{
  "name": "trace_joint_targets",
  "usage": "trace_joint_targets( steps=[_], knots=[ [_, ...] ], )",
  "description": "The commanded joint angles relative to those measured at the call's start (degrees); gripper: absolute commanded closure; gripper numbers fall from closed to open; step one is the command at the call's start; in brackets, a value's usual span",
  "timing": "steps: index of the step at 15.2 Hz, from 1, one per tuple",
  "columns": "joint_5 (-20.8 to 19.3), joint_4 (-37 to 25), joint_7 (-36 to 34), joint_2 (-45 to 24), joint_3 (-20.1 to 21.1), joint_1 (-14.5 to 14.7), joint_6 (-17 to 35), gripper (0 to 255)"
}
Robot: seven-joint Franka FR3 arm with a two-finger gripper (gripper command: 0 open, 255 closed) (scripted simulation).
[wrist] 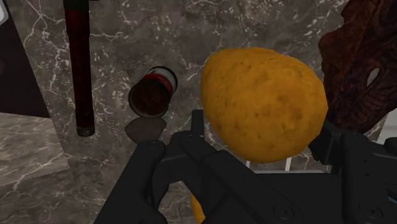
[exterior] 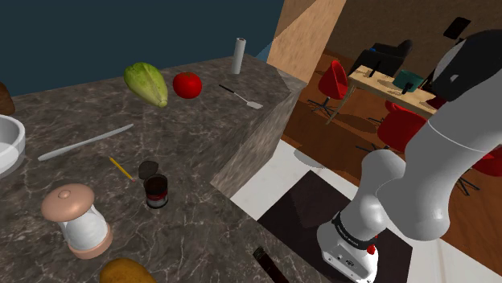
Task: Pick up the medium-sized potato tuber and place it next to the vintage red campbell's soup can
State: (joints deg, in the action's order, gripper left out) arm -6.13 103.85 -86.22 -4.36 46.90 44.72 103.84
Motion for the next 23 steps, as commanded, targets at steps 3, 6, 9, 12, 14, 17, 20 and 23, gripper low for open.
trace_joint_targets(
  steps=[3, 6, 9, 12, 14, 17, 20, 23],
  knots=[
    [-0.58, 2.50, -0.60, -0.65, -0.01, 0.13, 2.94, 255],
    [-1.14, 4.28, -1.07, -1.27, -0.06, 0.22, 5.11, 255],
    [-1.83, 5.93, -1.63, -2.04, -0.13, 0.36, 7.24, 255],
    [-2.65, 7.45, -2.28, -2.95, -0.24, 0.54, 9.34, 255],
    [-3.28, 8.40, -2.76, -3.62, -0.34, 0.69, 10.72, 255],
    [-4.33, 9.73, -3.55, -4.75, -0.55, 0.95, 12.75, 255],
    [-5.51, 10.93, -4.43, -5.99, -0.83, 1.26, 14.74, 255],
    [-6.81, 12.00, -5.38, -7.35, -1.20, 1.64, 16.68, 255]
  ],
)
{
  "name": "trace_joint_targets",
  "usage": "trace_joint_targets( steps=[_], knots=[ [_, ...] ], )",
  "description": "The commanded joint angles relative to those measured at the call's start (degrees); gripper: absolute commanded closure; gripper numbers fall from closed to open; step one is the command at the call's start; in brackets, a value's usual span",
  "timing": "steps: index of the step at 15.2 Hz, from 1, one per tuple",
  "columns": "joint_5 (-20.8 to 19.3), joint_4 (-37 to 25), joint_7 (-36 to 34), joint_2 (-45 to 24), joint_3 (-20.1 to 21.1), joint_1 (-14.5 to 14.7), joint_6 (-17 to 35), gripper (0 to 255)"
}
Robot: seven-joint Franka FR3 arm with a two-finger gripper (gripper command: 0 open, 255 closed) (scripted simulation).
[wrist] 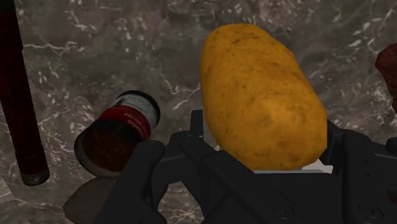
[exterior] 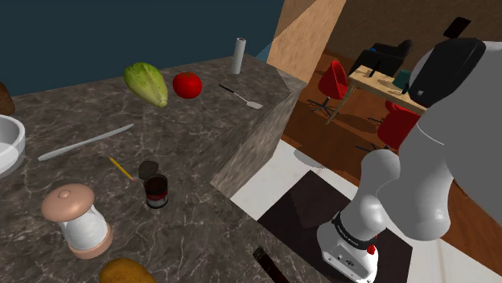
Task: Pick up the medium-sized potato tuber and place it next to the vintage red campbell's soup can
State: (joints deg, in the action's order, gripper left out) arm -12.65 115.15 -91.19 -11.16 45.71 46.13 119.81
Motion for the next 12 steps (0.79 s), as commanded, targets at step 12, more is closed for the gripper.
trace_joint_targets(
  steps=[12],
  knots=[
    [-3.14, 2.45, -2.46, -3.44, -1.02, 1.16, 4.34, 255]
  ],
)
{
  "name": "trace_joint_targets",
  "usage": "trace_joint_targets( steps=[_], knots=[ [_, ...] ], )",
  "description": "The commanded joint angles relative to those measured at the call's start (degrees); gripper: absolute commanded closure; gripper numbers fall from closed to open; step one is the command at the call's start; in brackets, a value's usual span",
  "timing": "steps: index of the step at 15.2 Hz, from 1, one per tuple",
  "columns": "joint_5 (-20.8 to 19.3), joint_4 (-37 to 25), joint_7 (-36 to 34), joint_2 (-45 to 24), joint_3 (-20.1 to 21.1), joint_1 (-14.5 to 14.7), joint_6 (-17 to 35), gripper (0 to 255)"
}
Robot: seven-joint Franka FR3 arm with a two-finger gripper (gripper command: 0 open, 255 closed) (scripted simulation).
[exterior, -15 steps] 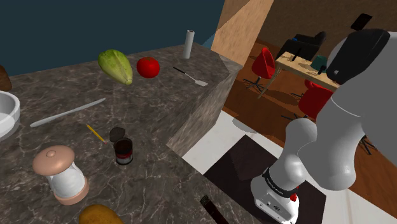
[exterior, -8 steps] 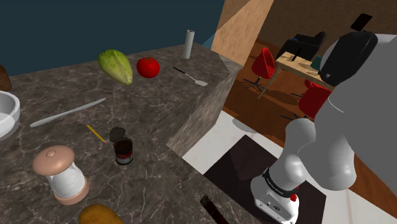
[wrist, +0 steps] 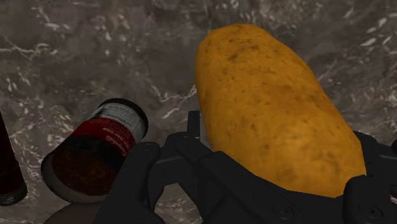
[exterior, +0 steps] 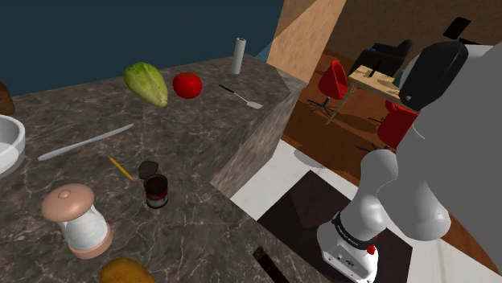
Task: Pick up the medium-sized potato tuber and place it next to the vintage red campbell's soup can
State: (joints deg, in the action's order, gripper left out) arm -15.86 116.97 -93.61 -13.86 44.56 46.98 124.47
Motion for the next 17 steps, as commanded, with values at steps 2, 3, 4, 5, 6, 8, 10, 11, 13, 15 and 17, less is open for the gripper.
trace_joint_targets(
  steps=[2, 3, 4, 5, 6, 8, 10, 11, 13, 15, 17],
  knots=[
    [-0.24, 0.71, -0.24, -1.09, 0.01, 0.43, -0.01, 0],
    [0.17, 0.69, 0.05, -0.66, 0.16, 0.25, -0.30, 0],
    [0.29, 0.64, 0.15, -0.56, 0.19, 0.19, -0.42, 0],
    [0.35, 0.45, -0.10, -0.54, 0.33, 0.41, -0.66, 0],
    [0.47, 0.64, -0.20, -0.35, 0.44, 0.45, -0.62, 0],
    [1.24, -0.21, 0.74, 0.39, 0.61, -0.02, -1.91, 0],
    [3.31, -2.14, 2.13, 2.46, 1.40, -0.58, -5.18, 0],
    [4.04, -2.99, 2.62, 3.20, 1.64, -0.75, -6.51, 0],
    [4.05, -2.98, 2.63, 3.21, 1.64, -0.74, -6.50, 0],
    [4.04, -2.99, 2.62, 3.20, 1.63, -0.74, -6.51, 0],
    [4.04, -2.99, 2.62, 3.20, 1.63, -0.74, -6.51, 0]
  ],
)
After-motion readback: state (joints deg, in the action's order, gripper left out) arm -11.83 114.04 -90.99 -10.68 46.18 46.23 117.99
